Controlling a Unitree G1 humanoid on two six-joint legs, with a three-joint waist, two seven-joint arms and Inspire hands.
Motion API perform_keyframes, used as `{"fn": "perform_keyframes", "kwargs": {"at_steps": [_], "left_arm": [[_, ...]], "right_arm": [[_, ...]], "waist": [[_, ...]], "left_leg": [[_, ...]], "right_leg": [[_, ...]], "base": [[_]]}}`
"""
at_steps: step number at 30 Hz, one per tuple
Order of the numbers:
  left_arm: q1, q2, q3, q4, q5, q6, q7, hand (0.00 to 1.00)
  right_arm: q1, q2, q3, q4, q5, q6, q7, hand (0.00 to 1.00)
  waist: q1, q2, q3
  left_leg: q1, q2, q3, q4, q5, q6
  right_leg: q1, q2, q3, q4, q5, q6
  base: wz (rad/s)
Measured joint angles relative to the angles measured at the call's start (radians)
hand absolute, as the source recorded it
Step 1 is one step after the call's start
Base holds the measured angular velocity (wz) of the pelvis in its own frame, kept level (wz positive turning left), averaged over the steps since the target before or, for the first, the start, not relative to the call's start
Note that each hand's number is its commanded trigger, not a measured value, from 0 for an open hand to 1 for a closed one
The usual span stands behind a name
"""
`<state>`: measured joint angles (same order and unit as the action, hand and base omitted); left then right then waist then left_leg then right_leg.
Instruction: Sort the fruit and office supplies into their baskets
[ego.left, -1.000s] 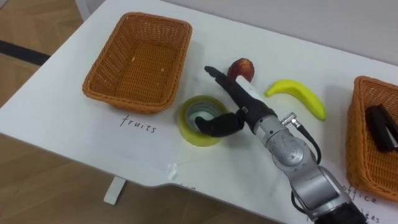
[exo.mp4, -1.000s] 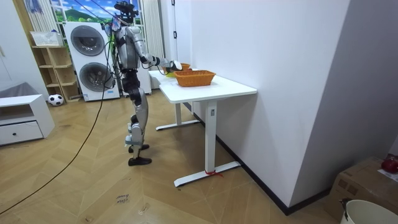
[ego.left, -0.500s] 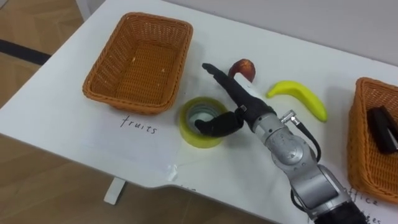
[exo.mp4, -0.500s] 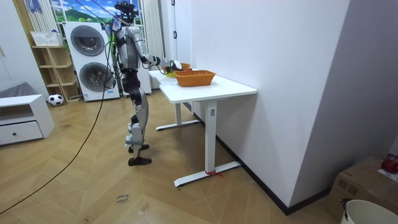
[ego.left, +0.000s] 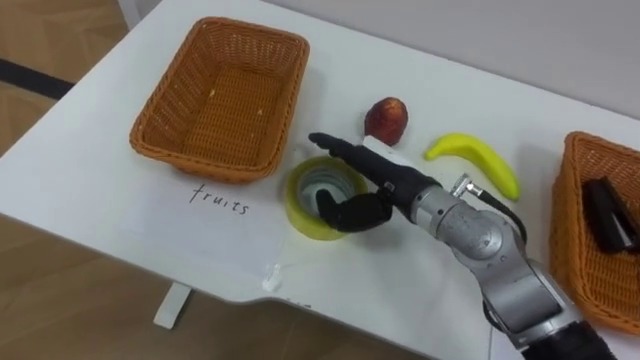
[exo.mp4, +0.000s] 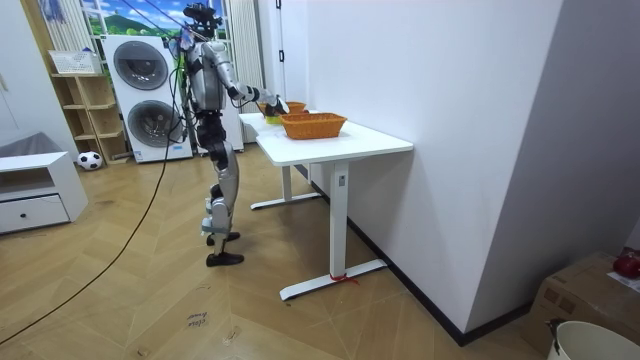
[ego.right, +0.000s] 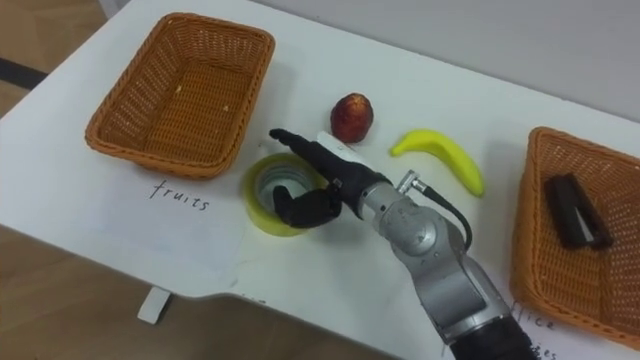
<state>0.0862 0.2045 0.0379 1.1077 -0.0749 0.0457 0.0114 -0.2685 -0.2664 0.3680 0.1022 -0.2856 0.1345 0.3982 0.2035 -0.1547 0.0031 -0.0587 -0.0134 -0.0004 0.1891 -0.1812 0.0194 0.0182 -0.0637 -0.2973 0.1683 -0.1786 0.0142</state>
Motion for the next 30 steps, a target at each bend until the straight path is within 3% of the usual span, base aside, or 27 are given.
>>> {"fn": "perform_keyframes", "kwargs": {"at_steps": [6, 13, 23, 26, 27, 28, 30], "left_arm": [[-0.002, 0.0, 0.0, 0.001, -0.002, 0.007, -0.002, 0.0], [0.001, 0.001, 0.03, 0.001, -0.002, 0.014, -0.002, 0.0], [0.004, 0.002, 0.037, 0.001, -0.002, 0.014, -0.005, 0.0], [0.003, 0.007, 0.036, 0.012, -0.01, 0.015, -0.006, 0.0], [0.003, 0.009, 0.035, 0.012, -0.01, 0.015, -0.005, 0.0], [0.002, 0.01, 0.035, 0.012, -0.01, 0.018, -0.004, 0.0], [0.007, 0.011, 0.037, 0.012, -0.01, 0.021, 0.001, 0.0]], "right_arm": [[-0.01, -0.016, -0.008, -0.009, 0.0, 0.023, 0.047, 0.0], [-0.02, -0.016, -0.025, -0.013, -0.024, 0.041, 0.092, 0.0], [-0.02, -0.019, -0.045, -0.015, -0.043, 0.041, 0.143, 0.0], [-0.023, -0.044, -0.044, -0.02, -0.044, 0.041, 0.171, 0.03], [-0.025, -0.049, -0.044, -0.022, -0.046, 0.041, 0.179, 0.72], [-0.026, -0.059, -0.044, -0.031, -0.06, 0.042, 0.193, 1.0], [-0.033, -0.065, -0.044, -0.034, -0.075, 0.053, 0.21, 1.0]], "waist": [[0.023, -0.004, 0.0026], [0.025, -0.012, 0.0136], [0.024, -0.022, 0.0086], [0.024, -0.024, 0.0081], [0.024, -0.026, 0.0078], [0.024, -0.028, 0.0086], [0.027, -0.033, 0.0109]], "left_leg": [[0.004, 0.0, 0.007, 0.0, 0.0, 0.0], [0.002, 0.001, 0.009, 0.003, 0.0, 0.0], [0.001, 0.001, 0.009, 0.008, 0.0, 0.0], [0.001, 0.001, 0.006, 0.008, 0.0, 0.0], [0.001, 0.001, 0.005, 0.008, 0.0, 0.0], [0.001, 0.001, 0.005, 0.008, 0.0, 0.0], [0.002, 0.0, -0.002, 0.008, 0.0, 0.0]], "right_leg": [[0.001, 0.0, 0.021, -0.002, 0.0, 0.0], [0.001, 0.001, 0.019, -0.001, 0.0, 0.0], [0.002, 0.001, 0.021, 0.0, 0.0, 0.0], [0.003, 0.0, 0.022, 0.001, 0.0, 0.0], [0.003, 0.001, 0.022, 0.001, 0.0, 0.0], [0.004, 0.001, 0.021, 0.001, 0.0, 0.0], [0.006, 0.001, 0.022, 0.001, 0.0, 0.0]], "base": [[-0.03], [0.0], [0.0], [0.0], [0.0], [0.0], [0.02]]}}
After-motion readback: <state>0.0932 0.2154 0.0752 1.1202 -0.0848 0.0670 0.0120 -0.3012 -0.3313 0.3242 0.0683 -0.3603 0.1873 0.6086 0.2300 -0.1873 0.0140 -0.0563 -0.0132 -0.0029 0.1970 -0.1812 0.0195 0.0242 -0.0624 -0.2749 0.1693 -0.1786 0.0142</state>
